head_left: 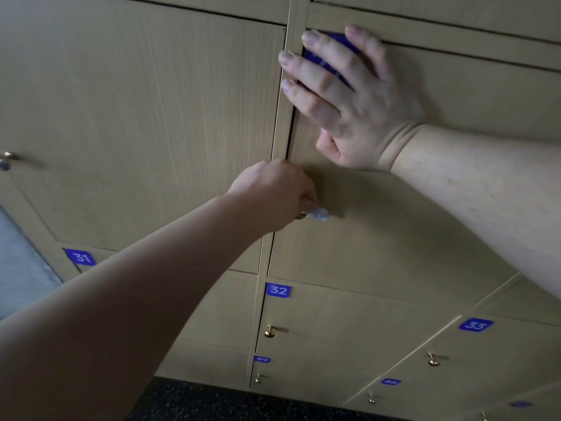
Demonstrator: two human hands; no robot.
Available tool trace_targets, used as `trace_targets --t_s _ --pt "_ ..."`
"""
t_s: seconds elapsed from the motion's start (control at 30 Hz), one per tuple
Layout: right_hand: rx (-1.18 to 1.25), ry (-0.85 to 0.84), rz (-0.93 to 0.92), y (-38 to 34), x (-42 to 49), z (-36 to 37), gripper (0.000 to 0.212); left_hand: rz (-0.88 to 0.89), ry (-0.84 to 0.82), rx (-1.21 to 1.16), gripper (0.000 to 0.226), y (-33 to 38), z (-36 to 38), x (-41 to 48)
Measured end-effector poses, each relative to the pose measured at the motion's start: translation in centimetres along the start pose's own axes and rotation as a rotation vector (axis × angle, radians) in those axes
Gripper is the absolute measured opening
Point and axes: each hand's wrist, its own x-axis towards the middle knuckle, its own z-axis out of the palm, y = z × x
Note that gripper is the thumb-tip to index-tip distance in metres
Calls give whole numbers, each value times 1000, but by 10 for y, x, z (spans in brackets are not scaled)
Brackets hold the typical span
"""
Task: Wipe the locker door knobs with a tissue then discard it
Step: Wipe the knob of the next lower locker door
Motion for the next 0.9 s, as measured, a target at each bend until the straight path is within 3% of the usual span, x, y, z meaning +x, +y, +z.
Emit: trace_targets --t_s 0.2,0.33,0.47,0.57,0.67,0.77,0.83,0.9 --pt "42 7 -11 2 -2 2 63 -23 -42 -241 23 -9 -9 -12" --pt "114 68 -15 5 -1 2 57 -38 -49 -262 23 -9 -11 -9" --pt "417 285 -16 0 -12 10 41 -52 -53 -339 15 -15 -8 -9" --pt "557 352 -91 -3 -29 15 25 -101 -27 -390 17 -14 -6 -8" --pt "737 300 -96 -21 -39 16 19 -120 41 -324 22 -14 -4 -4" --pt "921 87 8 -53 -48 15 22 -97 142 -183 21 -13 -1 -4" --pt "972 -20 88 -68 -54 15 29 -90 178 -191 29 -13 2 -6" --pt "1038 -48 131 -76 -57 15 27 -63 205 -227 22 -13 3 -7"
